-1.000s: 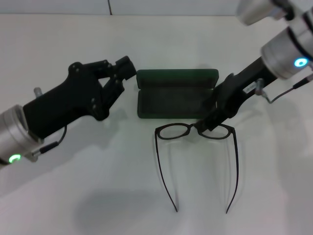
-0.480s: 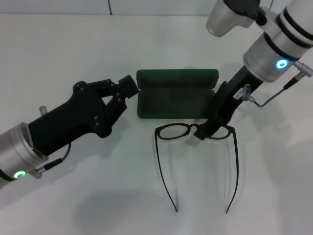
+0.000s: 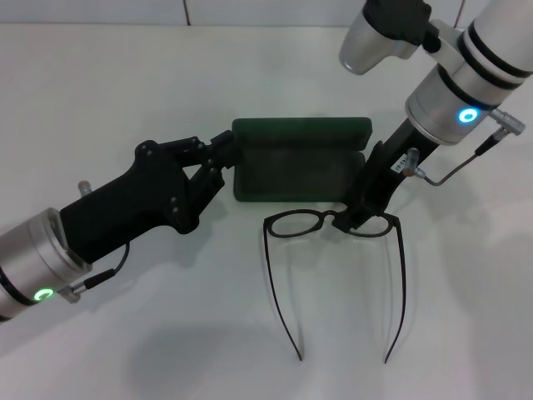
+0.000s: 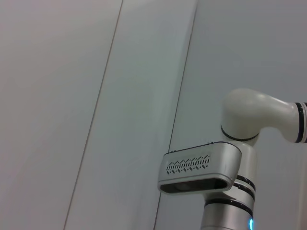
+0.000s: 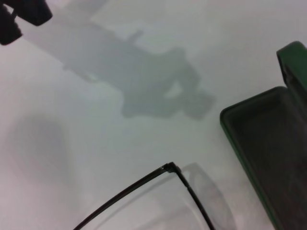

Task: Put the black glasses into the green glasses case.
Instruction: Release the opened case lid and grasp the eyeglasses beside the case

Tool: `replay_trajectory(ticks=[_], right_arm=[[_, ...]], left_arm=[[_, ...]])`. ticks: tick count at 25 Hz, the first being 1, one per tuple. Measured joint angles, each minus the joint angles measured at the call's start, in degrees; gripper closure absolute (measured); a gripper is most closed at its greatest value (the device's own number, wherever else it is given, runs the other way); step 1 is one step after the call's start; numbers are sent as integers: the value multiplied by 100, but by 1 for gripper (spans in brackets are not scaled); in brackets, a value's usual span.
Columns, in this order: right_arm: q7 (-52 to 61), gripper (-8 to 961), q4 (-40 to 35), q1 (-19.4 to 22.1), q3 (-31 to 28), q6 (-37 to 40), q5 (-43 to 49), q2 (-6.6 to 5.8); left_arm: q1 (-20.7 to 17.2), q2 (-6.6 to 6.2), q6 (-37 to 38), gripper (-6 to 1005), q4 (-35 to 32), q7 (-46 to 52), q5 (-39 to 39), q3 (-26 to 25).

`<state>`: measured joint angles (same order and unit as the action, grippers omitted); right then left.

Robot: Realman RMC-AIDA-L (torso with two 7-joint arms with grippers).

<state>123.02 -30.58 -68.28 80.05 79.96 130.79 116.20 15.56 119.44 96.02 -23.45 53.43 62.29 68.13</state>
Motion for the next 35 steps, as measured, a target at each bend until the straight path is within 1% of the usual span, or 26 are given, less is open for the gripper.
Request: replay_trajectory(ticks=[4,8,13,16,21,26,31,35], right_arm=[[-15,564,15,6,134,-146,-67,0],[-31,563,17,31,423,-373,-286,-1],[-95,562,18,66,1097,-697,-735,-1],[-108,561,18,53,1367,-803,-953,0],[-169,641,18,90,1474,-941,-1080,0],[-211,672,23,133,1529,-1017,-1125,0],[-474,804,23,207,1545,-1037,-1249,-1],[-517,838,-259,359,1610,-968,-1248,0]], left_arm=[[9,-1,0,917,4,-2,2,-2],[19,-1,0,917,7,-4,3,-2],[40,-1,0,917,8,-6,3,7],[50,-1,1,918,8,-7,22,28],[55,-1,3,918,37,-8,43,34],[62,4,4,918,59,-8,46,35],[97,11,-26,918,67,-8,47,52],[115,17,-46,918,79,-8,55,60]])
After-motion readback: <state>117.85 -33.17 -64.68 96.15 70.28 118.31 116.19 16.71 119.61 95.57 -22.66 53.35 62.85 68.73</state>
